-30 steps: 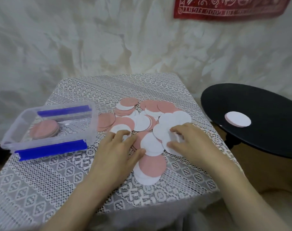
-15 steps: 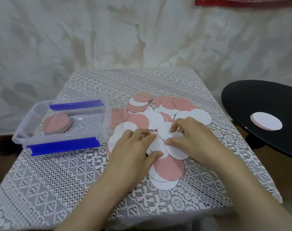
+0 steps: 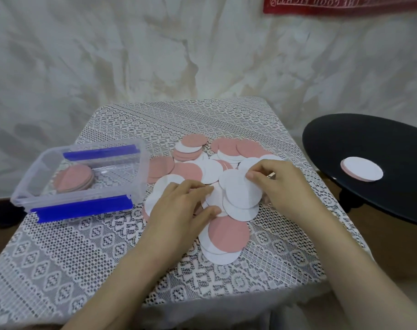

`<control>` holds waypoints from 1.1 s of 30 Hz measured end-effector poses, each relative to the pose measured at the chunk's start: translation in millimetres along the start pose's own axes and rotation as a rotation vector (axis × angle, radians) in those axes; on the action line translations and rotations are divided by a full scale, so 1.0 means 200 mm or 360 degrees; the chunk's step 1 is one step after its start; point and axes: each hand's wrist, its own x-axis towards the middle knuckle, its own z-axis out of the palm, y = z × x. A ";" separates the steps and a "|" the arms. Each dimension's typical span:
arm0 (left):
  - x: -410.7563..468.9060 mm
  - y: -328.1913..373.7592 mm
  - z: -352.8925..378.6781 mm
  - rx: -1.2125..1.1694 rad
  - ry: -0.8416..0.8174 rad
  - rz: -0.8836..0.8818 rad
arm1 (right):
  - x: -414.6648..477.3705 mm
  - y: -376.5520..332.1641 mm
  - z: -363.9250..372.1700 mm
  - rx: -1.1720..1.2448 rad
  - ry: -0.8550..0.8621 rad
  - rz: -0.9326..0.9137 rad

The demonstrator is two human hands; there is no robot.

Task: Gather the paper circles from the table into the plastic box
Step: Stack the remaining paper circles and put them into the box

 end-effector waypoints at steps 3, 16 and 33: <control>-0.04 0.00 -0.04 -0.0039 0.0063 -0.0009 | -0.04 -0.02 0.01 0.0186 -0.0106 0.0007; -0.09 -0.07 -0.11 -0.0730 0.0011 -0.0332 | -0.08 -0.08 0.09 -0.0318 -0.0278 -0.0064; -0.07 -0.06 -0.09 -0.0746 -0.0021 -0.0369 | -0.05 -0.03 -0.01 0.0070 -0.0332 -0.0037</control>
